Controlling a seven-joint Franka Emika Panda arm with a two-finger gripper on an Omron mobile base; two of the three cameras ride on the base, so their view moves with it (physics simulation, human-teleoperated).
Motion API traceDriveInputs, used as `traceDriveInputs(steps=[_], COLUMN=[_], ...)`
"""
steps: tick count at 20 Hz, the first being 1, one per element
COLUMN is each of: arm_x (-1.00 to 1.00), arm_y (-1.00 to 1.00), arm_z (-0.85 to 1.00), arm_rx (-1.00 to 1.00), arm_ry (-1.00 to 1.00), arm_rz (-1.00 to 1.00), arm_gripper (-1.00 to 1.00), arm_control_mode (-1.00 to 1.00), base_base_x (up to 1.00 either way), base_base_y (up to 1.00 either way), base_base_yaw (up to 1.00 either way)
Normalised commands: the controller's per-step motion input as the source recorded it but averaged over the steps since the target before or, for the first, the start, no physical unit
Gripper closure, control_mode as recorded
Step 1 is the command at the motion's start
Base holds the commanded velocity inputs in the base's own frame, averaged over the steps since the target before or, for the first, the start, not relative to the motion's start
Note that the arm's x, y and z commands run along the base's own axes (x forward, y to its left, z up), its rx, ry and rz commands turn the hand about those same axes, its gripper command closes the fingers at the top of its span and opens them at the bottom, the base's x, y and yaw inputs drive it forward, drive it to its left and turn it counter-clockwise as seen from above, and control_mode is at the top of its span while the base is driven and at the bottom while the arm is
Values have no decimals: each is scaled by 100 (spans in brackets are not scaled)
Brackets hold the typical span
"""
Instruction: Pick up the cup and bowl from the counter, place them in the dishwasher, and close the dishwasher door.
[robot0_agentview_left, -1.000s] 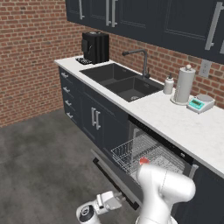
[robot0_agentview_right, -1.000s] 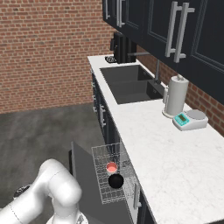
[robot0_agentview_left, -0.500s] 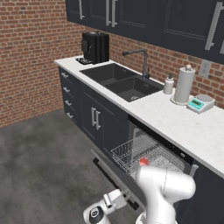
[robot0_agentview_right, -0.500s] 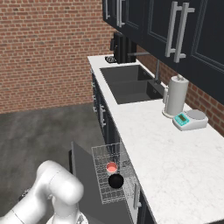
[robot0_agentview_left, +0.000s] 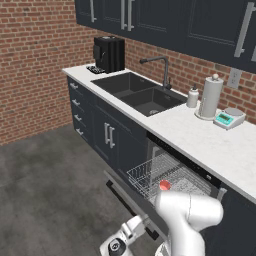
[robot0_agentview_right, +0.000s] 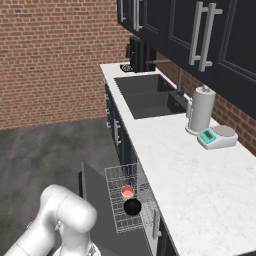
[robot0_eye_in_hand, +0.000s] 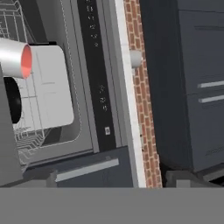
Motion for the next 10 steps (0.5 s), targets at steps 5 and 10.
traceDriveInputs(steps=[5, 10], arm_x=[-14, -3], arm_y=[60, 73], arm_z=[0, 0], arm_rx=[1, 2], arm_ry=[3, 11], arm_rz=[8, 1], arm_gripper=[-100, -100], arm_control_mode=[-100, -100], base_base_x=[0, 0], base_base_y=[0, 0], base_base_yaw=[0, 0])
